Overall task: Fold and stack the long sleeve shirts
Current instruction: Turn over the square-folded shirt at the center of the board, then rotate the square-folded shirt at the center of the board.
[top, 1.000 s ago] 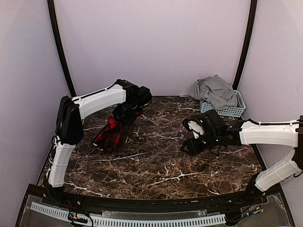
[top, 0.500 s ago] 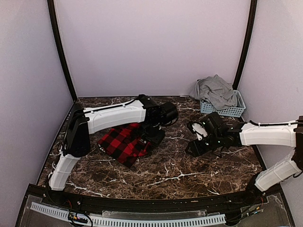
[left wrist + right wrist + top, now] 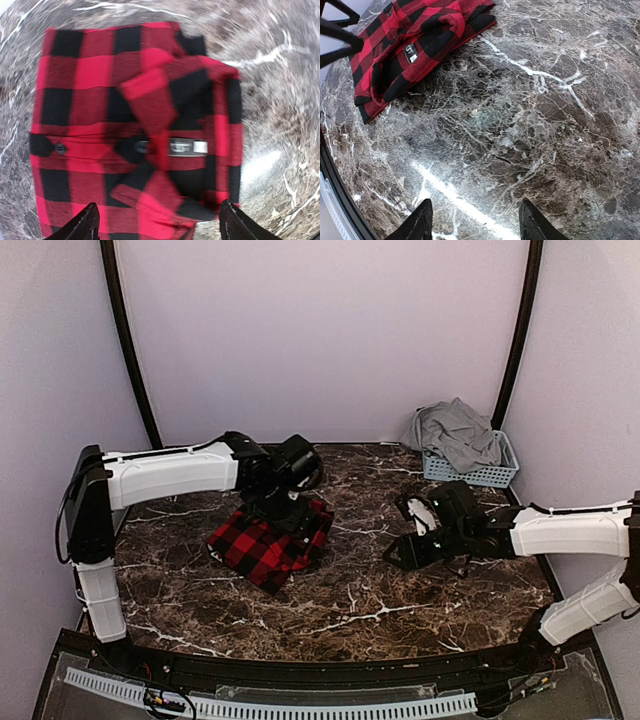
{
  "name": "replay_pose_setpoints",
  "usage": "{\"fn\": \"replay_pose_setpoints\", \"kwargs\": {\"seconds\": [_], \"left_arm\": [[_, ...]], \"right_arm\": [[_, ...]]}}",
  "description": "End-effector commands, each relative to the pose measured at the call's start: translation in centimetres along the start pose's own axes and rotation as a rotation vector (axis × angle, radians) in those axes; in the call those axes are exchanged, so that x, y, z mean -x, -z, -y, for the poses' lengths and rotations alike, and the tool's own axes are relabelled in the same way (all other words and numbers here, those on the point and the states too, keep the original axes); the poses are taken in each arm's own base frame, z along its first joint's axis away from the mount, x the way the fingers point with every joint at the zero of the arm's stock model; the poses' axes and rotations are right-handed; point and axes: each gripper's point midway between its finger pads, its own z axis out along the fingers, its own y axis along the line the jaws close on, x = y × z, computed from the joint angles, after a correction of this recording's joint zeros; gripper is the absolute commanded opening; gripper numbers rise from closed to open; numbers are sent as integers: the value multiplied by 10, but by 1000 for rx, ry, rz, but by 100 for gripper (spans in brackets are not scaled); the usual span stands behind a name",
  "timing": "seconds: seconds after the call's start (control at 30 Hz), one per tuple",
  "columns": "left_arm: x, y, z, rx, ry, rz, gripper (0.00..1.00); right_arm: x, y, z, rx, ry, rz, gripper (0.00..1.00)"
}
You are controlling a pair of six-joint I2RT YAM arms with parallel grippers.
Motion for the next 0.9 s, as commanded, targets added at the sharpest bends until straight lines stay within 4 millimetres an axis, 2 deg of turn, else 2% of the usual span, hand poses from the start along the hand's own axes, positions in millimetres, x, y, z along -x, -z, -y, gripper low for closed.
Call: {"fn": "replay_pose_setpoints", "kwargs": {"seconds": [0.0,0.03,0.07,0.1,0.13,0.17,0.27,0.33,0.43,0.5,0.57,0.67,0.7,0.73,0.77,0.8,0.83,0.87], "left_arm": [[14,1,-41,-143,169,98,81],[22,6,-55,-173,224,132,81],[18,-1,-58,-204,246,135,81],[20,-1,-77,-206,306,153,81],[16,-9,-89,-229,351,152,81],[16,-8,-94,-252,388,165,81],[5,-24,-124,-283,513,180,81],[-4,-34,-139,-284,578,178,81],[-16,-45,-151,-296,643,162,81],[-33,-55,-150,-324,672,127,81],[-41,-59,-143,-378,690,109,81],[-47,-58,-125,-495,701,95,80],[-57,-61,-118,-522,710,72,79],[-52,-54,-110,-589,723,87,78],[-64,-55,-99,-639,733,51,76],[-58,-46,-95,-680,738,87,74],[-67,-45,-85,-706,733,78,72],[-67,-38,-82,-719,739,88,72]], "right_arm": [[15,0,-19,66,0,60,55],[14,-2,-20,63,2,53,55],[13,-4,-21,61,8,47,55],[12,-6,-22,59,11,43,55],[11,-8,-23,58,14,36,55],[11,-10,-24,58,16,31,55],[10,-13,-28,64,27,21,55],[10,-14,-30,62,33,16,55],[10,-13,-28,47,38,15,55],[9,-13,-26,40,38,13,55],[9,-13,-25,35,37,14,55],[6,-14,-23,27,34,12,55],[6,-14,-22,25,32,10,55],[5,-14,-22,22,33,8,55],[4,-14,-21,16,34,6,55],[5,-13,-19,8,35,5,55],[5,-12,-18,-5,37,5,55],[6,-9,-16,-14,38,9,55]]}}
